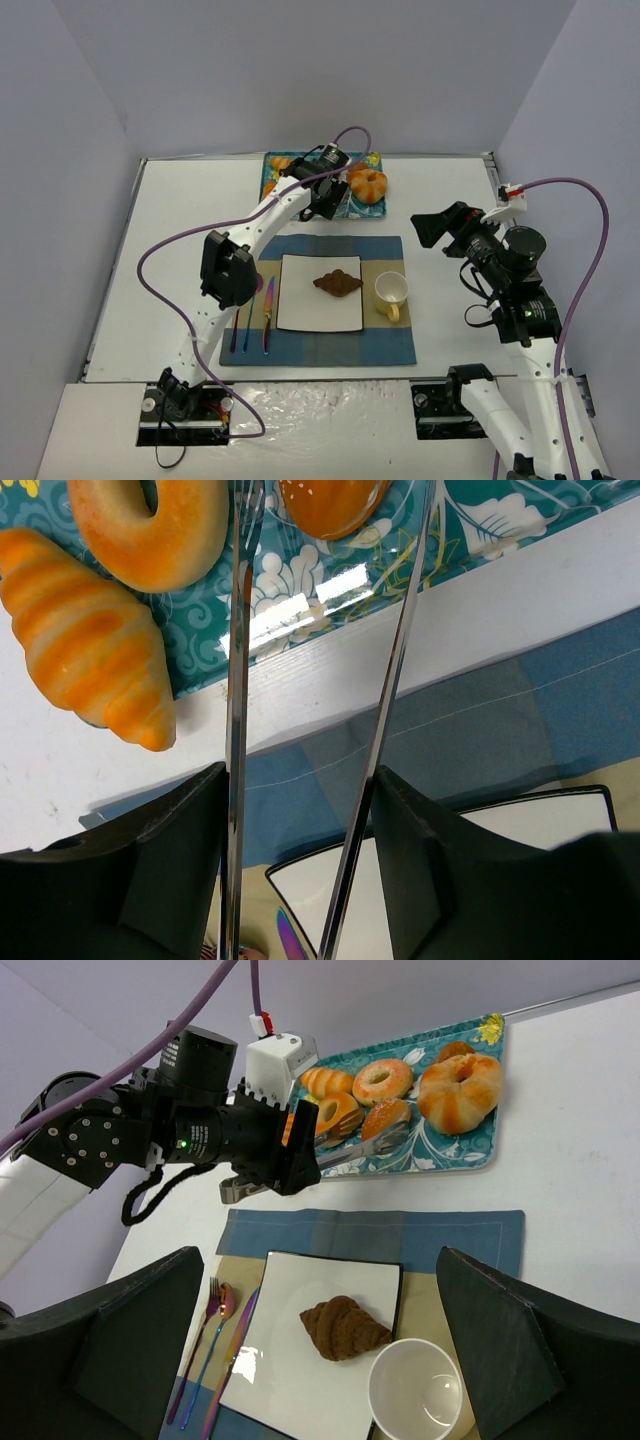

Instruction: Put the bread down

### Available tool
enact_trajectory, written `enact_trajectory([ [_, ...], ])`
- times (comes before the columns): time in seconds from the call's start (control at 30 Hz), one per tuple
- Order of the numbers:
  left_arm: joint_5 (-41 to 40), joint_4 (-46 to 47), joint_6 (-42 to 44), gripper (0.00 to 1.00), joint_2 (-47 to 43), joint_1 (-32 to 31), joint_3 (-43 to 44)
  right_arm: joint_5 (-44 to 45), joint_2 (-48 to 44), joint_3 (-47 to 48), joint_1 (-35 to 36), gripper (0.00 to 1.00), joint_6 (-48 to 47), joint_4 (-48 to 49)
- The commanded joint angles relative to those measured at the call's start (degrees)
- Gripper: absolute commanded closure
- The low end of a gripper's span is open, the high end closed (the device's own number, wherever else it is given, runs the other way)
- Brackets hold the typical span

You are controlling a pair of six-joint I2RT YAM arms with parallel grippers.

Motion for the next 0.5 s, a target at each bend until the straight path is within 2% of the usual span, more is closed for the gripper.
enact_trajectory([
  [0.0, -0.1, 2.8, 1.0, 0.48, -1.1, 0.1, 3.0, -0.1, 0.2, 1.7, 0.0, 0.00, -0.6, 3.3],
  [0.3, -0.5, 3.6, 1.3, 0.50, 0.0, 0.1, 3.9, 0.2, 0.1, 1.5, 0.0, 0.00, -0.9, 3.0],
  [0.47, -0.7, 3.4, 1.4, 0.62, -0.2, 0.1, 3.3, 0.3, 0.1, 1.5, 0.0, 0.00, -1.0, 2.9],
])
